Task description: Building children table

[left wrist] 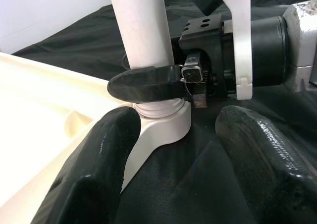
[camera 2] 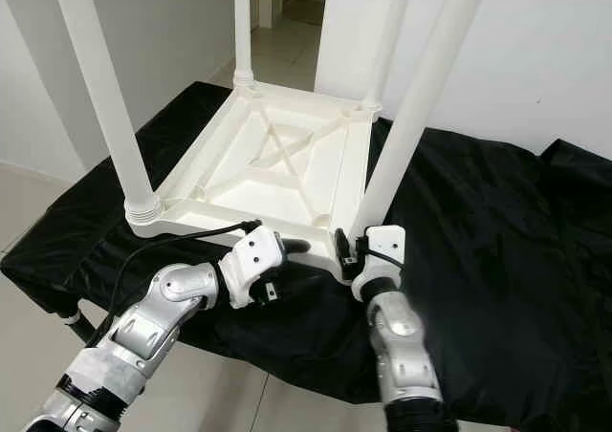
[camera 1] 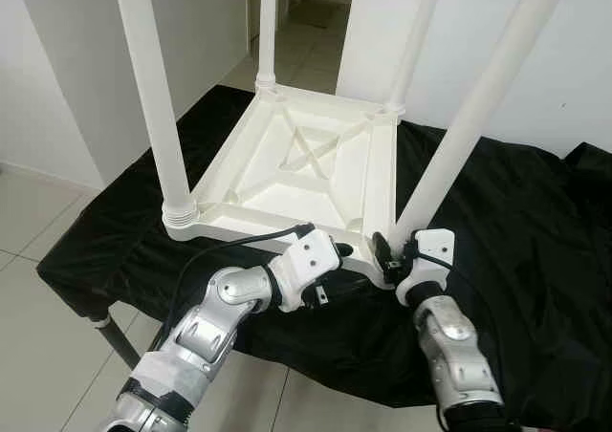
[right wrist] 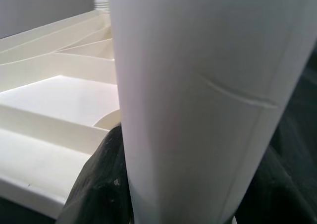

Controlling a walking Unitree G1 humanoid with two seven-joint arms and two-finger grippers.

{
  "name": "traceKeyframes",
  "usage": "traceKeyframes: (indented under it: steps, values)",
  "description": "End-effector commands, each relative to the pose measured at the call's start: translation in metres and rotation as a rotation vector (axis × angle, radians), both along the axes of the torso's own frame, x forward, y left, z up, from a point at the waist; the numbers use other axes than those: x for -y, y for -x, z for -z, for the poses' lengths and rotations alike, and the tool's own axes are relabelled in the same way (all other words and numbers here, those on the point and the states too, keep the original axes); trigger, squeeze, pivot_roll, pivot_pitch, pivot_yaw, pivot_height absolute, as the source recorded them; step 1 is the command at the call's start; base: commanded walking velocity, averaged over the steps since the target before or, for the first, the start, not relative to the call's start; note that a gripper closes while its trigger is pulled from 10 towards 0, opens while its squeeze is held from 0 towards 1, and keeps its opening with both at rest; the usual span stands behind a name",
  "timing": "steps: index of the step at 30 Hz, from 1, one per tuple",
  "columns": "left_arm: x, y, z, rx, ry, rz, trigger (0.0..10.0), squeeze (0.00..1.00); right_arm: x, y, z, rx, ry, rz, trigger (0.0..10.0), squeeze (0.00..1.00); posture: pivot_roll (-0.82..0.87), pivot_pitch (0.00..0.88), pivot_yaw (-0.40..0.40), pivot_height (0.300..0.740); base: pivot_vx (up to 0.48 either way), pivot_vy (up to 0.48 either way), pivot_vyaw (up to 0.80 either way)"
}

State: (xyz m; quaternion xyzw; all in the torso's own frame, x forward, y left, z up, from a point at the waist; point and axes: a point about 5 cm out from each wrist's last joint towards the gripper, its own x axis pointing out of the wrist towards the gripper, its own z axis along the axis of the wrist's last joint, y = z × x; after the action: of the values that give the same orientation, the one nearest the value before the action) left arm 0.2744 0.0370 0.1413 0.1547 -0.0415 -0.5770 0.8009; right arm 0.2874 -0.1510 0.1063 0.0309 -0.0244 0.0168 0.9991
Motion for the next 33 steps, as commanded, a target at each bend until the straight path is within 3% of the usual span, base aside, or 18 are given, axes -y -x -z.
traceKeyframes:
  steps: [1, 4, 5, 8, 15, 16, 19, 28, 29, 31, 32, 33]
  values:
    - [0.001, -0.001, -0.001, 0.007, 0.005, -0.009, 10.0, 0.00, 0.002, 0.004, 0.009, -0.045, 0.001, 0.063, 10.0, 0.00, 0.03, 0.000, -0.065, 0.740, 0.000, 0.000, 0.00]
    - [0.000, -0.002, -0.001, 0.008, 0.006, -0.012, 10.0, 0.00, -0.007, 0.005, 0.010, -0.051, -0.014, 0.092, 10.0, 0.00, 0.03, 0.000, -0.066, 0.740, 0.000, 0.000, 0.00]
    - [0.001, -0.002, -0.001, 0.008, 0.008, -0.014, 10.0, 0.00, -0.016, 0.007, 0.010, -0.053, -0.021, 0.075, 10.0, 0.00, 0.04, 0.000, -0.064, 0.740, 0.000, 0.000, 0.00]
    - [0.001, -0.002, -0.002, 0.010, 0.009, -0.016, 10.0, 0.00, -0.023, 0.007, 0.010, -0.048, -0.020, 0.043, 10.0, 0.00, 0.04, 0.000, -0.065, 0.740, 0.000, 0.000, 0.00]
    - [0.000, -0.004, -0.003, 0.017, 0.007, -0.015, 10.0, 0.00, -0.026, 0.006, 0.005, -0.045, -0.020, 0.064, 10.0, 0.00, 0.04, 0.000, -0.064, 0.740, 0.000, 0.000, 0.00]
    - [-0.001, -0.004, -0.003, 0.016, 0.005, -0.016, 10.0, 0.00, -0.026, 0.006, 0.005, -0.044, -0.022, 0.066, 10.0, 0.96, 0.04, 0.000, -0.061, 0.740, 0.000, 0.000, 0.00]
    - [-0.002, -0.004, -0.002, 0.016, 0.003, -0.016, 10.0, 0.00, -0.024, 0.005, 0.005, -0.042, -0.024, 0.070, 10.0, 1.00, 0.04, 0.000, -0.061, 0.740, 0.000, 0.000, 0.00]
    - [-0.005, -0.004, -0.002, 0.016, -0.007, -0.016, 10.0, 0.00, -0.011, 0.003, -0.001, -0.013, -0.029, 0.082, 10.0, 1.00, 0.04, 0.000, -0.057, 0.740, 0.000, 0.000, 0.00]
    - [-0.005, -0.004, -0.002, 0.016, -0.008, -0.015, 10.0, 0.00, -0.009, 0.003, -0.002, -0.008, -0.035, 0.074, 10.0, 0.34, 0.04, 0.000, -0.055, 0.740, 0.000, 0.000, 0.00]
    - [-0.005, -0.004, -0.002, 0.016, -0.008, -0.015, 10.0, 0.00, -0.009, 0.003, -0.002, -0.008, -0.035, 0.074, 10.0, 0.34, 0.04, 0.000, -0.055, 0.740, 0.000, 0.000, 0.00]
    - [-0.006, -0.003, -0.001, 0.014, -0.015, -0.011, 10.0, 0.00, -0.002, 0.004, -0.004, 0.015, -0.022, 0.004, 10.0, 0.00, 0.04, 0.000, -0.052, 0.740, 0.000, 0.000, 0.00]
    - [-0.006, -0.003, -0.001, 0.013, -0.017, -0.009, 10.0, 0.00, 0.001, 0.005, -0.004, 0.022, -0.014, -0.013, 10.0, 0.00, 0.04, 0.000, -0.052, 0.740, 0.000, 0.000, 0.00]
